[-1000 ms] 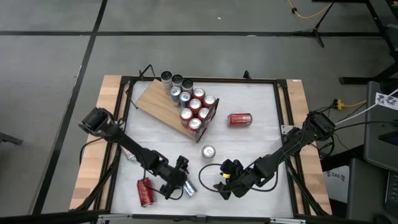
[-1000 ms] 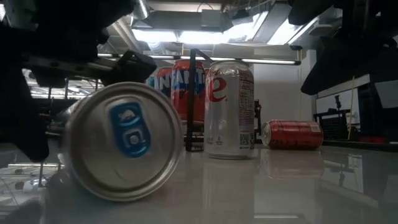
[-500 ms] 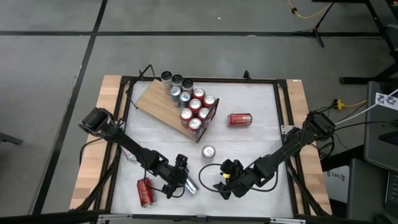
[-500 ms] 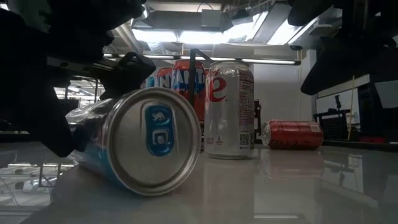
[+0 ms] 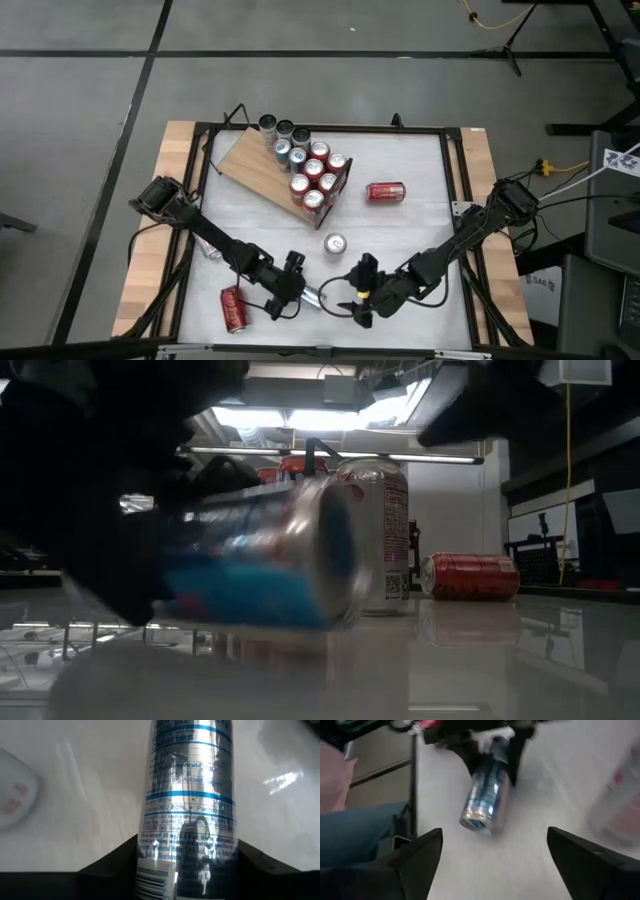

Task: Pick and place cans onto a shelf
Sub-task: Put the blue and white soda can on the shelf aligned with the other blue and white soda cans

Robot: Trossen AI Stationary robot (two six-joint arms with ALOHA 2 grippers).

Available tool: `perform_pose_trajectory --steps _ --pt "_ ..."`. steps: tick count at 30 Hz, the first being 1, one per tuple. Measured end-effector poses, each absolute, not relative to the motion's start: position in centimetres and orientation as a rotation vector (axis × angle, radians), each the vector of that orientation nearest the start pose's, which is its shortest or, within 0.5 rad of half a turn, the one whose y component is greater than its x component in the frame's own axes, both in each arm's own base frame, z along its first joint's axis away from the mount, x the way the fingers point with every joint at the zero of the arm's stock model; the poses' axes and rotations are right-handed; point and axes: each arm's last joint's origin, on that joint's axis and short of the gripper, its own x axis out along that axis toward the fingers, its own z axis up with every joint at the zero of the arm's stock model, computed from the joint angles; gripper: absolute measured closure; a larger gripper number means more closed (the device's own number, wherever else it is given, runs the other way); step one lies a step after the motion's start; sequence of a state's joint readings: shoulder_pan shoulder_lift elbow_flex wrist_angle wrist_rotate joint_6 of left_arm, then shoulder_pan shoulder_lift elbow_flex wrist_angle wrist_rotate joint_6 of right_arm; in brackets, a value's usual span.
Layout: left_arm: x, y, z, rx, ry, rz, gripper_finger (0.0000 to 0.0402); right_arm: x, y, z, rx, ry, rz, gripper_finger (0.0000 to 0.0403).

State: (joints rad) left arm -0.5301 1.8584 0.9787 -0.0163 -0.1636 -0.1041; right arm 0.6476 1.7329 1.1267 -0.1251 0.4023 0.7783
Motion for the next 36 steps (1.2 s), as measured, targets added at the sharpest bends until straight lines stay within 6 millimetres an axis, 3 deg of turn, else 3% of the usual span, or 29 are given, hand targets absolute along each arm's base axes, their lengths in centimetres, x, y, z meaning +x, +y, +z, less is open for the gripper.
perform_pose_trajectory --steps 8,20,28,36 --pt "32.0 -17.2 14.1 0.076 0.775 -0.207 0.0194 30.1 21.3 22.3 0.151 0.605 0.088 0.0052" --pt "31.6 -16.4 18.2 -0.044 0.661 -0.173 0.0189 28.9 20.1 26.2 -0.207 0.465 0.140 0.0052" --pt "31.9 -16.2 20.9 -0.131 0.512 -0.184 0.0188 28.6 20.0 26.8 -0.396 0.439 0.191 0.0052" --pt "31.9 -16.2 21.3 -0.220 0.504 -0.193 0.0187 28.1 20.6 26.9 -0.577 0.412 0.253 0.0052"
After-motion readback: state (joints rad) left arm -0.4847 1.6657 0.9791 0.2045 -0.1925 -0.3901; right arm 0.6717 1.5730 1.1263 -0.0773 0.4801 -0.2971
